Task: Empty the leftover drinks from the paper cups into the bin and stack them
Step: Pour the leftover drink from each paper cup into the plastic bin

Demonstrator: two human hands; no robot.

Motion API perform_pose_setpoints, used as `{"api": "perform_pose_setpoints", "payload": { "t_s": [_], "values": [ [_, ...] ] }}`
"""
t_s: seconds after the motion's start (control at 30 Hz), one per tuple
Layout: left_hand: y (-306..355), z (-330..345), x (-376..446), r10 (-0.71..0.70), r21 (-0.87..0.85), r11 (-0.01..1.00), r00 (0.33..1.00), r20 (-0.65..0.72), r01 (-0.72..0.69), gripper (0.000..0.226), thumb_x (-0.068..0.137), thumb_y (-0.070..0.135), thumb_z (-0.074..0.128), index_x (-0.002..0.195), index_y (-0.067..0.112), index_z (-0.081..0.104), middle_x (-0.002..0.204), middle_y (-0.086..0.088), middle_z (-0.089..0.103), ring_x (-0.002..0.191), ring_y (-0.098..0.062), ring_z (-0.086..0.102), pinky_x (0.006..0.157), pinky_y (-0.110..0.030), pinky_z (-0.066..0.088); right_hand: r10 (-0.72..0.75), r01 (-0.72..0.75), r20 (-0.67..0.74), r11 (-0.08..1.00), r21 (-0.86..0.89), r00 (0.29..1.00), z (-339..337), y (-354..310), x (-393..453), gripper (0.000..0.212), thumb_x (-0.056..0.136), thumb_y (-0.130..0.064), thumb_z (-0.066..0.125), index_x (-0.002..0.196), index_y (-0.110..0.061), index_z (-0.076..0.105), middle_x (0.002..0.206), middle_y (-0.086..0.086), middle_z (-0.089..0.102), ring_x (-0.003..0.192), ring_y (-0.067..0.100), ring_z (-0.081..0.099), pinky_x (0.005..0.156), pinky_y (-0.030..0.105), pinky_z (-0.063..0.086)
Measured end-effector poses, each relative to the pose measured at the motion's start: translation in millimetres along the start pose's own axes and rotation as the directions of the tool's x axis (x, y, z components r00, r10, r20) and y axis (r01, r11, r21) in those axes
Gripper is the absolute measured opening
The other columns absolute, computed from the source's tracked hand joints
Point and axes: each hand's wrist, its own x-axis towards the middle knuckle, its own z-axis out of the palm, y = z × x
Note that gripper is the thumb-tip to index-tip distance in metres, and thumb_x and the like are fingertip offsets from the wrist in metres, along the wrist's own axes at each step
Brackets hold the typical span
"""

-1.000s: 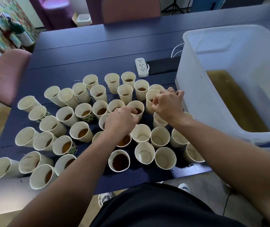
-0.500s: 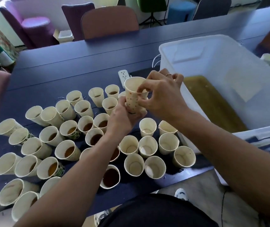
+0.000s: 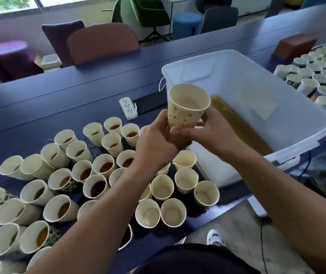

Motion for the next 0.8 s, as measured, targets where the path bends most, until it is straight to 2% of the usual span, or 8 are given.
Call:
{"api": "perform_pose_setpoints", "payload": {
  "t_s": [0.07, 0.13, 0.27, 0.33, 0.4, 0.57, 0.67, 0.8],
  "values": [
    [14, 6, -1, 0.029, 0.093, 0.995, 0.998, 0.050, -0.034, 0.059, 0.059, 0.059, 0.069, 0.112, 0.036, 0.061, 0.095, 0.010, 0.074, 0.094, -0.021, 0.071, 0.082, -0.047, 0.057, -0.017, 0.019, -0.036, 0.998, 0.064, 0.999, -7, 6, -4, 0.061, 0.062, -0.032, 0.090, 0.116, -0.018, 0.066, 0.106, -0.004, 0.074, 0.106, 0.014, 0.068, 0.095, 0.040, 0.053],
    [26, 12, -2, 0.021, 0.248, 0.968, 0.996, 0.092, -0.044, 0.059, 0.064, 0.065, 0.069, 0.113, 0.035, 0.059, 0.095, 0.014, 0.071, 0.093, -0.017, 0.066, 0.079, -0.039, 0.053, -0.025, 0.033, -0.069, 0.993, 0.109, 0.997, -15, 8, -7, 0.060, 0.062, -0.031, 0.088, 0.115, -0.012, 0.067, 0.105, 0.004, 0.075, 0.104, 0.023, 0.070, 0.094, 0.048, 0.055],
    [27, 25, -1, -0.050, 0.445, 0.895, 0.984, 0.173, -0.033, 0.071, 0.081, 0.067, 0.069, 0.141, 0.037, 0.044, 0.129, 0.016, 0.053, 0.113, -0.013, 0.053, 0.087, -0.036, 0.045, -0.036, 0.044, -0.127, 0.997, 0.064, 0.991, -38, 9, -11, 0.045, 0.070, -0.021, 0.086, 0.111, -0.014, 0.068, 0.097, -0.004, 0.075, 0.094, 0.009, 0.071, 0.081, 0.025, 0.055],
    [24, 31, 0, -0.049, 0.459, 0.887, 0.979, 0.200, -0.049, 0.078, 0.086, 0.067, 0.063, 0.150, 0.033, 0.035, 0.149, 0.010, 0.041, 0.129, -0.019, 0.051, 0.098, -0.042, 0.047, -0.066, 0.051, -0.167, 0.995, -0.090, 0.984, -51, 8, -12, 0.043, 0.076, -0.014, 0.085, 0.111, -0.023, 0.063, 0.093, -0.018, 0.070, 0.087, -0.008, 0.064, 0.072, 0.007, 0.047],
    [21, 37, 0, -0.055, 0.456, 0.888, 0.968, 0.244, -0.064, 0.078, 0.091, 0.063, 0.061, 0.154, 0.029, 0.030, 0.159, 0.009, 0.029, 0.135, -0.020, 0.048, 0.104, -0.045, 0.047, -0.076, 0.031, -0.196, 0.974, -0.223, 0.978, -67, 12, -9, 0.050, 0.076, -0.017, 0.085, 0.116, -0.027, 0.056, 0.098, -0.023, 0.063, 0.089, -0.013, 0.060, 0.070, 0.005, 0.045],
    [15, 48, -3, -0.079, 0.442, 0.895, 0.954, 0.289, -0.059, 0.078, 0.093, 0.058, 0.061, 0.156, 0.030, 0.026, 0.165, 0.015, 0.018, 0.133, -0.022, 0.052, 0.105, -0.049, 0.048, -0.027, -0.072, -0.225, 0.904, -0.422, 0.974, -99, 35, 2, 0.063, 0.075, -0.032, 0.086, 0.127, -0.024, 0.051, 0.111, -0.008, 0.062, 0.100, 0.013, 0.060, 0.088, 0.034, 0.052],
    [19, 50, -2, -0.033, 0.433, 0.899, 0.975, 0.220, -0.068, 0.078, 0.094, 0.057, 0.060, 0.157, 0.028, 0.023, 0.165, 0.015, 0.016, 0.133, -0.022, 0.051, 0.104, -0.049, 0.049, 0.001, -0.132, -0.222, 0.807, -0.576, 0.975, -111, 48, 8, 0.064, 0.078, -0.037, 0.082, 0.129, -0.027, 0.045, 0.116, -0.004, 0.060, 0.106, 0.023, 0.059, 0.101, 0.057, 0.044],
    [26, 53, 5, -0.040, 0.485, 0.870, 0.969, 0.245, -0.087, 0.085, 0.093, 0.063, 0.057, 0.160, 0.029, 0.017, 0.168, 0.017, 0.010, 0.147, -0.018, 0.035, 0.110, -0.049, 0.043, 0.053, -0.206, -0.228, 0.660, -0.723, 0.972, -120, 61, 18, 0.061, 0.082, -0.034, 0.079, 0.130, -0.024, 0.043, 0.119, 0.004, 0.062, 0.110, 0.029, 0.058, 0.105, 0.055, 0.030]
  ]
}}
